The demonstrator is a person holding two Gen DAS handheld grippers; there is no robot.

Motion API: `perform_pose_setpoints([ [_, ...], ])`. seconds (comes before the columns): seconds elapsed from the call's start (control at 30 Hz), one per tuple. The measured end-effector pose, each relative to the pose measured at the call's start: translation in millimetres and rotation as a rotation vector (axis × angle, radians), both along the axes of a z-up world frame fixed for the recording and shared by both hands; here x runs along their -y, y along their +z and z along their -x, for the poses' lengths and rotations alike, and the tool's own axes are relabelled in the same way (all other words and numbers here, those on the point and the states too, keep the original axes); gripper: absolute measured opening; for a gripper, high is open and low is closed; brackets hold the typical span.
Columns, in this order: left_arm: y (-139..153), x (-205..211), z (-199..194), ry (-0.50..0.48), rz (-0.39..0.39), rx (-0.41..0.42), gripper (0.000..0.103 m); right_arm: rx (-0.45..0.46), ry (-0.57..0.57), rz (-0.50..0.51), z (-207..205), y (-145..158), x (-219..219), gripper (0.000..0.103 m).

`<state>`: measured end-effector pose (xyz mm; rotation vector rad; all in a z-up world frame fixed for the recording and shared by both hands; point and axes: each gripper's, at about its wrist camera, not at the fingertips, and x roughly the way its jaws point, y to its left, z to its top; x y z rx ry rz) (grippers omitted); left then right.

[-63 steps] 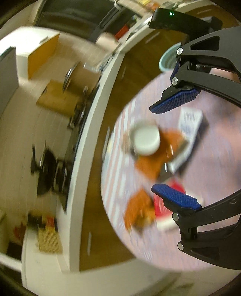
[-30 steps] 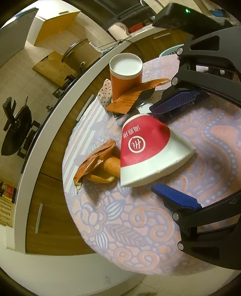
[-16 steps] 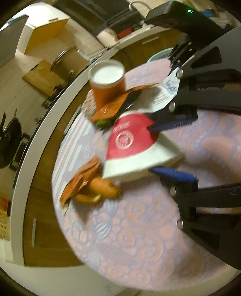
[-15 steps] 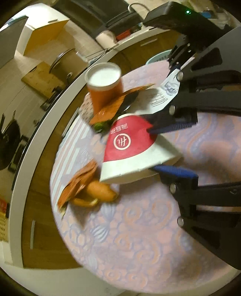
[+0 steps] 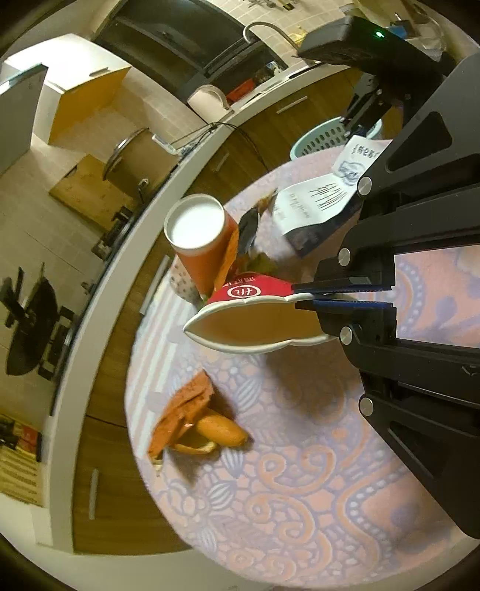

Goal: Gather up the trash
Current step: 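Grasp the red-and-white paper cup with the left tool while the right tool grasps a white carton, then carry the paper cup and white carton over the blue basket and release both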

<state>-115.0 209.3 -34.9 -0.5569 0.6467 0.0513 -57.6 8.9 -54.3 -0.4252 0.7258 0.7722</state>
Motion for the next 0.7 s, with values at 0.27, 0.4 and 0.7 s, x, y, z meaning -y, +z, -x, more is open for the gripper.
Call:
perform_pose_setpoints([
  [0.27, 34, 25, 12, -0.043, -0.038, 0.095, 0.001, 0.039, -0.022, -0.036, 17, 20, 45, 0.051],
  [0.4, 48, 45, 6, -0.083, -0.059, 0.135, 0.001, 0.055, -0.042, -0.075, 21, 35, 65, 0.051],
  [0.7, 71, 112, -47, -0.205, -0.125, 0.138, 0.001, 0.079, -0.187, -0.135, -13, 62, 116, 0.051],
])
